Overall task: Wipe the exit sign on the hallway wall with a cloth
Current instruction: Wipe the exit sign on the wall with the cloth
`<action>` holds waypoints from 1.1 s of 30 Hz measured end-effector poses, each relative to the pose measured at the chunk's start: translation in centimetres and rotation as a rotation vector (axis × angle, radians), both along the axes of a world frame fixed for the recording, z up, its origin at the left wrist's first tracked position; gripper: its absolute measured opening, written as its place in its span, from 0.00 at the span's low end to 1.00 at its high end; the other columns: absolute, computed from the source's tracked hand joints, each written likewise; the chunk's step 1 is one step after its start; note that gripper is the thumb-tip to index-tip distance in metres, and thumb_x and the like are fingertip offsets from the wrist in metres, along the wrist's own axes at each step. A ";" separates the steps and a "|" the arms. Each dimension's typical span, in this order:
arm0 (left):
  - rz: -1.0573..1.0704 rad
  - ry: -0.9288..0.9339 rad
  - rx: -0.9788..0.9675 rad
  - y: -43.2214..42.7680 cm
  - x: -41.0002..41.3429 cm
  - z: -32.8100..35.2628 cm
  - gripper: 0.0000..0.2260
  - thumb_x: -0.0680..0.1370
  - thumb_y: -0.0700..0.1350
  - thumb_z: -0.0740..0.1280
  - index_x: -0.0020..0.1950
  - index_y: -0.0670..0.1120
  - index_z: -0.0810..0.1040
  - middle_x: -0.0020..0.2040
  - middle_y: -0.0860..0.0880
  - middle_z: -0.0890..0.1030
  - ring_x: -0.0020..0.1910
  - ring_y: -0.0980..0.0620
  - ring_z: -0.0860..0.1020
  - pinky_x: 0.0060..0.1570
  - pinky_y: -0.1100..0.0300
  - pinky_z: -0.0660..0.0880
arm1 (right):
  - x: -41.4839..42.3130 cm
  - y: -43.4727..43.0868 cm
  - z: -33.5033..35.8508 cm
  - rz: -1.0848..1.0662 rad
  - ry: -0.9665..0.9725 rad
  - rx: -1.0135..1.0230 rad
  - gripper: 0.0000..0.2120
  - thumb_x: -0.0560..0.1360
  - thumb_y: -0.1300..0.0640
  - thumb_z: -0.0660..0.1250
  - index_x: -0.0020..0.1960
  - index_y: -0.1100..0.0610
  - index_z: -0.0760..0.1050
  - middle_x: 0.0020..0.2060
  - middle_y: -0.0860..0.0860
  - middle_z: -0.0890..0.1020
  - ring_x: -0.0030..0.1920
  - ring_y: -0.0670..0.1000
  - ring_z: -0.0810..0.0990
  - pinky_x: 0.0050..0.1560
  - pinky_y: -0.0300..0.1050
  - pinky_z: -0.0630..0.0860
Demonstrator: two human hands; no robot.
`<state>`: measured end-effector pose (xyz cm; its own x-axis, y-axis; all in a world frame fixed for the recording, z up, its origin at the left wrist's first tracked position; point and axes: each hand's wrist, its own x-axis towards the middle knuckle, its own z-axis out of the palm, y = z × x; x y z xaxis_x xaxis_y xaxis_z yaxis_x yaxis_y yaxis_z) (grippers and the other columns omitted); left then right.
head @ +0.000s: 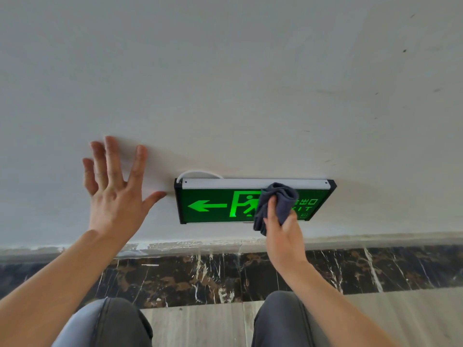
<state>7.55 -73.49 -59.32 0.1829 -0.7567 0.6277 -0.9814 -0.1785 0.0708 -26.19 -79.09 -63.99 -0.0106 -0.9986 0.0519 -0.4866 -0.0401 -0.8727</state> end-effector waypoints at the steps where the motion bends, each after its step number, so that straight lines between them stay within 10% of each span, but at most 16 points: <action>1: -0.001 0.001 0.001 0.0 0.1 0.0 0.57 0.68 0.62 0.77 0.87 0.52 0.45 0.83 0.44 0.28 0.82 0.40 0.29 0.80 0.46 0.29 | 1.5 0.4 0.2 0.046 0.003 -0.020 0.13 0.80 0.23 0.53 0.50 0.26 0.72 0.39 0.35 0.83 0.30 0.39 0.79 0.26 0.32 0.72; 10: -0.035 -0.023 0.000 0.1 0.3 0.0 0.57 0.70 0.61 0.77 0.86 0.54 0.42 0.83 0.45 0.28 0.82 0.41 0.28 0.81 0.42 0.32 | 12.1 3.1 -0.9 0.320 0.123 -0.090 0.26 0.81 0.23 0.48 0.44 0.41 0.72 0.35 0.44 0.80 0.39 0.45 0.79 0.42 0.39 0.73; 18: -0.075 0.017 0.077 1.1 -0.2 1.1 0.55 0.74 0.58 0.77 0.85 0.57 0.38 0.83 0.46 0.26 0.82 0.41 0.28 0.81 0.38 0.38 | 13.3 4.3 0.0 0.437 0.426 -0.347 0.06 0.83 0.29 0.54 0.54 0.22 0.70 0.42 0.36 0.82 0.42 0.40 0.80 0.43 0.41 0.76; 21: -0.136 0.194 0.015 3.6 -1.7 2.5 0.45 0.78 0.49 0.74 0.87 0.52 0.49 0.87 0.43 0.41 0.86 0.44 0.40 0.82 0.40 0.49 | 10.7 5.1 1.8 0.607 0.513 -0.455 0.31 0.81 0.55 0.68 0.79 0.37 0.62 0.54 0.49 0.79 0.40 0.47 0.76 0.43 0.46 0.82; 23: -0.289 0.430 -0.037 5.8 -2.8 3.7 0.36 0.78 0.45 0.69 0.84 0.50 0.58 0.86 0.46 0.53 0.86 0.48 0.51 0.80 0.45 0.57 | 8.8 6.0 3.9 0.781 0.473 -0.349 0.26 0.85 0.47 0.60 0.78 0.28 0.57 0.62 0.41 0.74 0.47 0.45 0.79 0.53 0.46 0.83; 29: -0.751 0.890 0.699 8.5 -6.0 7.0 0.34 0.73 0.37 0.63 0.78 0.56 0.70 0.77 0.63 0.70 0.77 0.72 0.64 0.75 0.71 0.62 | 4.1 7.9 8.8 1.127 0.377 0.026 0.30 0.83 0.62 0.65 0.67 0.28 0.64 0.63 0.42 0.70 0.61 0.45 0.75 0.65 0.45 0.73; 33: -0.869 0.947 0.986 7.9 -7.6 6.1 0.27 0.75 0.33 0.64 0.68 0.59 0.78 0.61 0.61 0.82 0.60 0.62 0.79 0.60 0.65 0.75 | 2.6 8.6 10.4 1.158 0.439 0.144 0.22 0.82 0.60 0.68 0.62 0.36 0.63 0.56 0.34 0.74 0.55 0.38 0.74 0.56 0.37 0.72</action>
